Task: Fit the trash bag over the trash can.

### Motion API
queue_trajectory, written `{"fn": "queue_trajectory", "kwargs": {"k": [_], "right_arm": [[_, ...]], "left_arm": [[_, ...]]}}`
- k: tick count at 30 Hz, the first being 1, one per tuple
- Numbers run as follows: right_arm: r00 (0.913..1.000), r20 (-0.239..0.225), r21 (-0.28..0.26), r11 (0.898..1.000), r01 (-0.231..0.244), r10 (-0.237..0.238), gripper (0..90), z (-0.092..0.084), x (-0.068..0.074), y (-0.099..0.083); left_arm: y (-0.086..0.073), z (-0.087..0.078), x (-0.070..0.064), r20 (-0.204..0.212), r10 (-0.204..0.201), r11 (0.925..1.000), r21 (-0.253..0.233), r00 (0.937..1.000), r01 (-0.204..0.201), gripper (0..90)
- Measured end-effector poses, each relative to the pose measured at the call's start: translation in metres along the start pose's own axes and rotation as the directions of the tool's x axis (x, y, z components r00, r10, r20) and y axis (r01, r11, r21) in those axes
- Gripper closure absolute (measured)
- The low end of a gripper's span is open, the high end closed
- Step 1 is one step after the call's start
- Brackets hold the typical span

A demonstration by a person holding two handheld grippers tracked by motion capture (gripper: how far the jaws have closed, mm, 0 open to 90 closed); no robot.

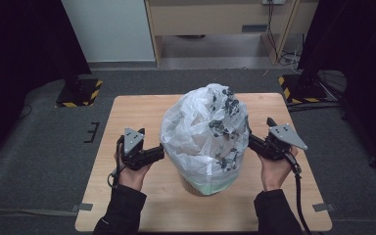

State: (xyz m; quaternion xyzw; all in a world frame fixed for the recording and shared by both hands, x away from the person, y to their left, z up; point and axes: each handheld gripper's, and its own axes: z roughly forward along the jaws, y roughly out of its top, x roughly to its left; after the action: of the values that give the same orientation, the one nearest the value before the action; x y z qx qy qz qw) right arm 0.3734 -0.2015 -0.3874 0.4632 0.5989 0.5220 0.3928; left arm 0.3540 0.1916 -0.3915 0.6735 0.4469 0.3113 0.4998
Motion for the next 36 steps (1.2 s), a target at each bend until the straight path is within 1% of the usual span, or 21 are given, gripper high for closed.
{"fn": "queue_trajectory", "kwargs": {"k": [2, 6, 7, 11, 12, 13, 17, 20, 22, 23, 24, 26, 27, 29, 30, 31, 32, 33, 34, 35, 36], "right_arm": [[0.9999, -0.001, -0.031, 0.999, -0.014, 0.014, 23.9, -0.007, -0.006, 0.011], [0.9998, -0.007, -0.083, 0.996, -0.018, 0.017, 25.3, -0.019, -0.018, 0.034], [0.9998, -0.013, -0.086, 0.996, -0.014, 0.013, 26.9, -0.022, -0.020, 0.040], [0.9996, -0.011, -0.111, 0.994, 0.024, -0.026, 29.2, -0.030, -0.029, 0.060], [0.9994, -0.009, -0.111, 0.993, 0.031, -0.032, 31.0, -0.032, -0.030, 0.064], [0.9991, -0.017, -0.116, 0.993, 0.037, -0.039, 36.0, -0.034, -0.032, 0.068], [0.9967, -0.079, -0.128, 0.992, 0.011, -0.021, 45.6, -0.040, -0.037, 0.083], [0.9928, -0.118, -0.145, 0.989, 0.001, -0.018, 55.5, -0.044, -0.038, 0.094], [0.9878, -0.154, -0.161, 0.987, -0.005, -0.020, 62.8, -0.047, -0.039, 0.101], [0.9878, -0.154, -0.161, 0.987, -0.005, -0.020, 62.8, -0.047, -0.039, 0.101], [0.9844, -0.174, -0.168, 0.986, -0.008, -0.022, 66.9, -0.048, -0.038, 0.104], [0.9742, -0.221, -0.183, 0.983, 0.005, -0.046, 74.0, -0.050, -0.035, 0.112], [0.9682, -0.244, -0.191, 0.982, 0.010, -0.057, 77.8, -0.050, -0.032, 0.115], [0.9528, -0.295, -0.207, 0.978, 0.011, -0.073, 83.8, -0.051, -0.027, 0.120], [0.9434, -0.322, -0.215, 0.977, 0.008, -0.078, 85.8, -0.051, -0.023, 0.122], [0.9247, -0.371, -0.230, 0.973, -0.002, -0.085, 89.0, -0.050, -0.017, 0.126], [0.9247, -0.371, -0.230, 0.973, -0.002, -0.085, 89.0, -0.050, -0.017, 0.126], [0.9042, -0.420, -0.231, 0.973, -0.023, -0.078, 90.0, -0.049, -0.009, 0.130], [0.9042, -0.420, -0.231, 0.973, -0.023, -0.078, 90.0, -0.049, -0.009, 0.130], [0.8989, -0.431, -0.230, 0.973, -0.025, -0.079, 90.0, -0.048, -0.007, 0.132], [0.8872, -0.455, -0.225, 0.974, -0.034, -0.074, 90.0, -0.047, -0.001, 0.134]], "left_arm": [[0.002, -0.007, 0.005, -0.006, -0.013, 0.9998, -0.018, 0.9999, 0.013, 14.8], [0.003, -0.021, 0.015, -0.018, -0.028, 0.9989, -0.038, 0.9995, 0.027, 14.9], [0.002, -0.023, 0.017, -0.020, -0.030, 0.9988, -0.039, 0.9993, 0.030, 14.9], [-0.005, -0.026, 0.027, -0.038, -0.044, 0.9987, -0.027, 0.9983, 0.043, 15.0], [-0.008, -0.026, 0.029, -0.043, -0.048, 0.9987, -0.019, 0.9979, 0.047, 15.1], [-0.011, -0.026, 0.031, -0.048, -0.049, 0.9988, -0.008, 0.9976, 0.049, 15.2], [-0.029, -0.020, 0.037, -0.065, -0.035, 0.9977, 0.056, 0.9973, 0.039, 15.5], [-0.046, -0.014, 0.039, -0.069, -0.014, 0.9929, 0.117, 0.9975, 0.022, 16.4], [-0.057, -0.009, 0.041, -0.066, -0.016, 0.9873, 0.157, 0.9977, 0.027, 16.9], [-0.057, -0.009, 0.041, -0.066, -0.016, 0.9873, 0.157, 0.9977, 0.027, 17.2], [-0.065, -0.006, 0.042, -0.064, -0.024, 0.9828, 0.181, 0.9976, 0.036, 17.2], [-0.073, -0.001, 0.044, -0.059, -0.027, 0.9752, 0.218, 0.9979, 0.039, 18.7], [-0.075, 0.001, 0.044, -0.060, -0.031, 0.9724, 0.229, 0.9977, 0.044, 19.4], [-0.080, 0.004, 0.045, -0.058, -0.034, 0.9683, 0.245, 0.9977, 0.048, 20.5], [-0.082, 0.006, 0.044, -0.056, -0.032, 0.9660, 0.255, 0.9979, 0.045, 20.9], [-0.085, 0.009, 0.043, -0.049, -0.030, 0.9623, 0.269, 0.9984, 0.042, 21.2], [-0.085, 0.009, 0.043, -0.049, -0.030, 0.9623, 0.269, 0.9984, 0.042, 21.6], [-0.087, 0.011, 0.042, -0.044, -0.024, 0.9597, 0.279, 0.9988, 0.035, 22.0], [-0.088, 0.012, 0.042, -0.040, -0.019, 0.9584, 0.284, 0.9990, 0.030, 22.0], [-0.091, 0.014, 0.041, -0.035, -0.016, 0.9557, 0.293, 0.9993, 0.025, 22.2], [-0.092, 0.016, 0.041, -0.033, -0.019, 0.9533, 0.301, 0.9993, 0.028, 22.4]]}}
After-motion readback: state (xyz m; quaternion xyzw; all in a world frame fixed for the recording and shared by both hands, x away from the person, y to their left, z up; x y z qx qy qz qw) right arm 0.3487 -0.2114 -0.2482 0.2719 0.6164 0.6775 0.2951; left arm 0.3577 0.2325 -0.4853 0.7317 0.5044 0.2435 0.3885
